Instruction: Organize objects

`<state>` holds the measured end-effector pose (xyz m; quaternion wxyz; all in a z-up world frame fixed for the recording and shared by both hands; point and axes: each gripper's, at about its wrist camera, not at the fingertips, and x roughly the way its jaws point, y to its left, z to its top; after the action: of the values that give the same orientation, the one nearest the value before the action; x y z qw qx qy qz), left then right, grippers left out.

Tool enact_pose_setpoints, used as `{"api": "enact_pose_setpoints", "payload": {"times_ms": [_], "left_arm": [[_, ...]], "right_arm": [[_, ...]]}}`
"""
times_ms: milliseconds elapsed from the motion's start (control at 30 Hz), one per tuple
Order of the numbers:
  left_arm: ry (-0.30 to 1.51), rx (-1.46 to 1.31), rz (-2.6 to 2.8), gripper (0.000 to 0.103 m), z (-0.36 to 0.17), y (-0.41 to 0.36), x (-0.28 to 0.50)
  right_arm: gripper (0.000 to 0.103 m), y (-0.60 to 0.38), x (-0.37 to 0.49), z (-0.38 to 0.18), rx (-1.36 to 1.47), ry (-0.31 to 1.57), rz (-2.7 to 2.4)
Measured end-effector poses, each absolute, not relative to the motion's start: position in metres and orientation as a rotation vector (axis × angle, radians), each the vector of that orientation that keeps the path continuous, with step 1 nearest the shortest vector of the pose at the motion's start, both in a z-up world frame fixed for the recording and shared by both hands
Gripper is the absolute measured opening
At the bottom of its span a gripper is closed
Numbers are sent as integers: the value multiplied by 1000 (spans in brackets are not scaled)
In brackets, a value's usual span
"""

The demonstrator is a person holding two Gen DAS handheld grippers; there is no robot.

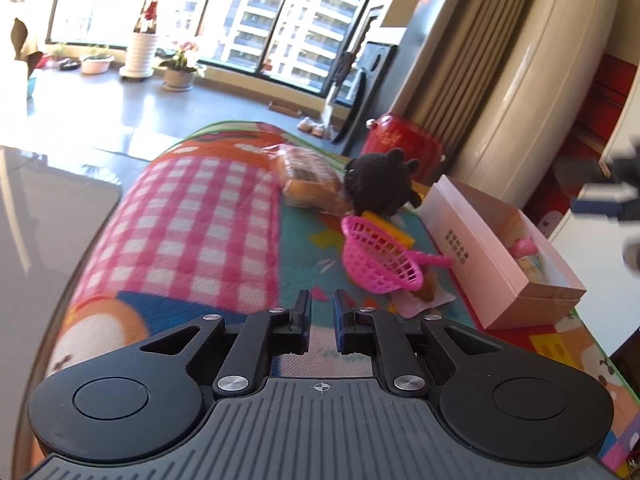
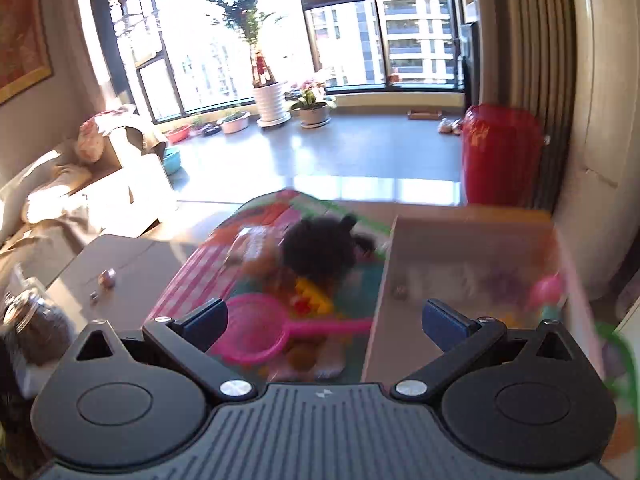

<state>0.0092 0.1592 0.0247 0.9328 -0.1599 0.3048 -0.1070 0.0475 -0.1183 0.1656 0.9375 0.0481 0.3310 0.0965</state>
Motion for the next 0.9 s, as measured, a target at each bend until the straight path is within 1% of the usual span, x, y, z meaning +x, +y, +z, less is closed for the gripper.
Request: {"api": "enact_pose_setpoints", "payload": {"times_ms": [100, 200, 300, 367, 433, 500, 633, 667, 800, 900], "left_arm": [[595, -372, -268, 12, 13, 154, 18], [560, -402, -289, 12, 4, 154, 19], [534, -455, -319, 12, 1, 161, 17], [519, -482, -326, 12, -1, 165, 15], [525, -499, -321, 12, -3, 167, 17], [534, -512, -312, 12, -4, 169, 19], [523, -515, -322, 12, -3, 170, 17], [523, -518, -324, 12, -3, 170, 17], [517, -550, -327, 12, -6, 175, 16], [510, -560, -331, 12, -7, 176, 16]], "right_arm": [[103, -124, 100, 187, 30, 674, 117], [103, -141, 173, 189, 69, 785, 66], [103, -164, 246, 162, 174, 942, 11], [103, -178, 289, 134, 262, 1052, -18], [100, -184, 319, 105, 310, 1139, -44], [94, -183, 337, 82, 301, 1201, -61], [92, -168, 342, 55, 260, 1263, -41], [89, -165, 344, 52, 242, 1267, -51], [63, -154, 348, 46, 183, 1269, -76], [63, -151, 344, 51, 192, 1255, -58]]}}
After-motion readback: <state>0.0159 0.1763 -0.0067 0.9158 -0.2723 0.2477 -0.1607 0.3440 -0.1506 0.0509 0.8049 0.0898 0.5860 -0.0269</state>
